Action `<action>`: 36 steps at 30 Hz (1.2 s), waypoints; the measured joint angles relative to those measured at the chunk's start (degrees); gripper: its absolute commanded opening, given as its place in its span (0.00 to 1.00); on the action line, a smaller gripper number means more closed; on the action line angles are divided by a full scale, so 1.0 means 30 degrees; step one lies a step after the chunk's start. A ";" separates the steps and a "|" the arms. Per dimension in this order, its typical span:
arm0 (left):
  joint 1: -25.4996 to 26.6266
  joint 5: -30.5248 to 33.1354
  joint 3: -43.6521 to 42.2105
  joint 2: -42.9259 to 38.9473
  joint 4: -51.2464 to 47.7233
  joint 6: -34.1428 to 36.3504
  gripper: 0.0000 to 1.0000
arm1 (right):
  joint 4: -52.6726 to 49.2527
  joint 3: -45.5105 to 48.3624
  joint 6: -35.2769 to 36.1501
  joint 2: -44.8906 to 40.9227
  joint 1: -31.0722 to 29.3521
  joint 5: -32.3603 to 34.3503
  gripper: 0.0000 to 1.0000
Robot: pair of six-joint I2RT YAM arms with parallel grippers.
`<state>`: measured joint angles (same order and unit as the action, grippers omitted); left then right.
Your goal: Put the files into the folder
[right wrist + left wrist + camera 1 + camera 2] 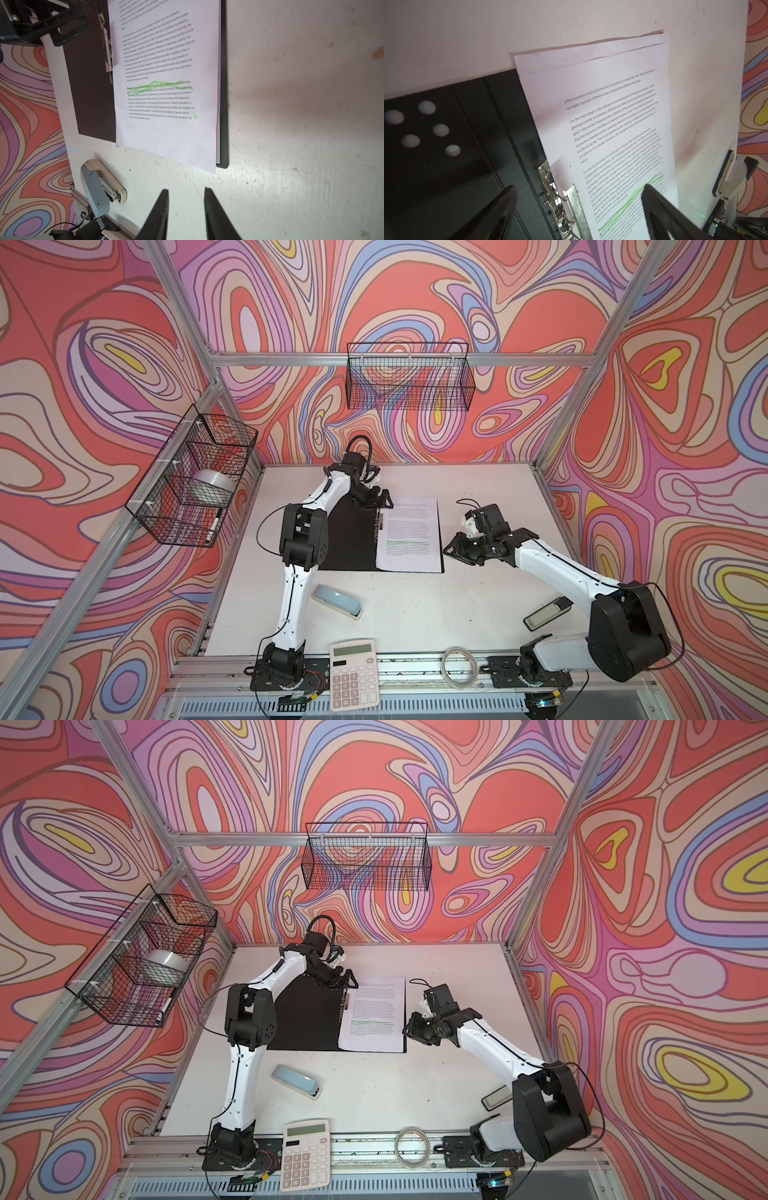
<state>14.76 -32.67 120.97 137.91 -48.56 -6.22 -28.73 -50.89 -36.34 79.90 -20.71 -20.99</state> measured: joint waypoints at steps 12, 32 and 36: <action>-0.0066 -0.2499 0.0401 0.0831 0.0015 -0.0007 0.90 | -0.0029 0.0000 0.0000 0.0000 0.0000 0.0007 0.30; -0.0124 -0.3993 -0.0707 0.0692 0.1392 -0.1166 0.86 | -0.0138 -0.0211 0.0000 0.0051 0.0000 0.0000 0.31; -0.0189 -0.4167 -0.1151 0.0146 0.1559 -0.1399 0.86 | -0.0131 -0.0219 0.0000 0.0211 0.0000 0.0000 0.30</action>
<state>14.20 -45.17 117.51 138.34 -43.88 -10.41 -29.12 -51.55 -36.34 80.53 -20.71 -20.99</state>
